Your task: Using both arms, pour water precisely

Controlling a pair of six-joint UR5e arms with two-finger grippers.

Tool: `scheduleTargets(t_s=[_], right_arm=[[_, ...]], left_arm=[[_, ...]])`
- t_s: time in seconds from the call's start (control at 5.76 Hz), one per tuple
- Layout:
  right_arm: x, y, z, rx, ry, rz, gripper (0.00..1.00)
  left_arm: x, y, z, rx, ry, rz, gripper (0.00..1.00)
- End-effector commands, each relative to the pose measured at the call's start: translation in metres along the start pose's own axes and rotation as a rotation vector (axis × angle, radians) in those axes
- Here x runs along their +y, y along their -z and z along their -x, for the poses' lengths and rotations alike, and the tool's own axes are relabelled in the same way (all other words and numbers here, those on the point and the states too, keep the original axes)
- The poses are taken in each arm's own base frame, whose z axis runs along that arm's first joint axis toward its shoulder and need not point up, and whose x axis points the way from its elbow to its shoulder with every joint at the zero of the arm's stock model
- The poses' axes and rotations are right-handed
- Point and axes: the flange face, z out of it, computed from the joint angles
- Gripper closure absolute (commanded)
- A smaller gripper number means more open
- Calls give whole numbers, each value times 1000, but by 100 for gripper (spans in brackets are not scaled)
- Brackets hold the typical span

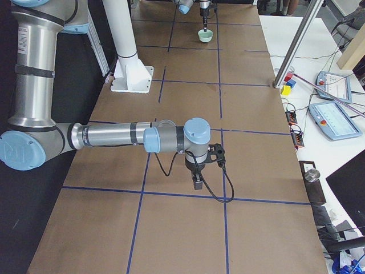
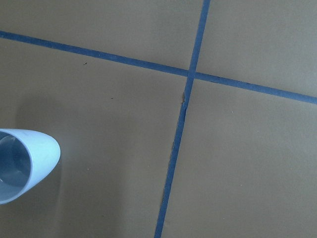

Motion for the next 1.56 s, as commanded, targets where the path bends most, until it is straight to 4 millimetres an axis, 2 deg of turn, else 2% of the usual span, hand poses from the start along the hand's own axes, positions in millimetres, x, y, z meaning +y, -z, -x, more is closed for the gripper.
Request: scheduleTargets(t_s=[0.0, 0.17, 0.35, 0.52, 0.69, 0.87, 1.04, 1.21, 1.39], right_arm=[[0, 0, 0, -1, -1, 1, 0], [0, 0, 0, 0, -1, 1, 0], [1, -4, -3, 0, -7, 8, 0], [1, -4, -3, 1, -7, 8, 0], [1, -4, -3, 0, -7, 8, 0], [1, -4, -3, 0, -7, 8, 0], [1, -4, -3, 1, -7, 8, 0], [1, -4, -3, 0, -7, 8, 0], [1, -4, -3, 1, -7, 8, 0]], left_arm=[[-21, -10, -126, 62, 58, 29, 100], [-19, -19, -219, 61, 76, 65, 100], [-1, -36, -296, 21, 62, 53, 100], [35, -54, -362, 31, 61, 56, 100], [51, -64, -406, 44, 56, 45, 100], [60, -79, -437, 39, 68, 37, 100], [54, -84, -456, 34, 72, 28, 100], [52, -89, -462, 30, 74, 30, 100], [52, -91, -460, 26, 74, 31, 97]])
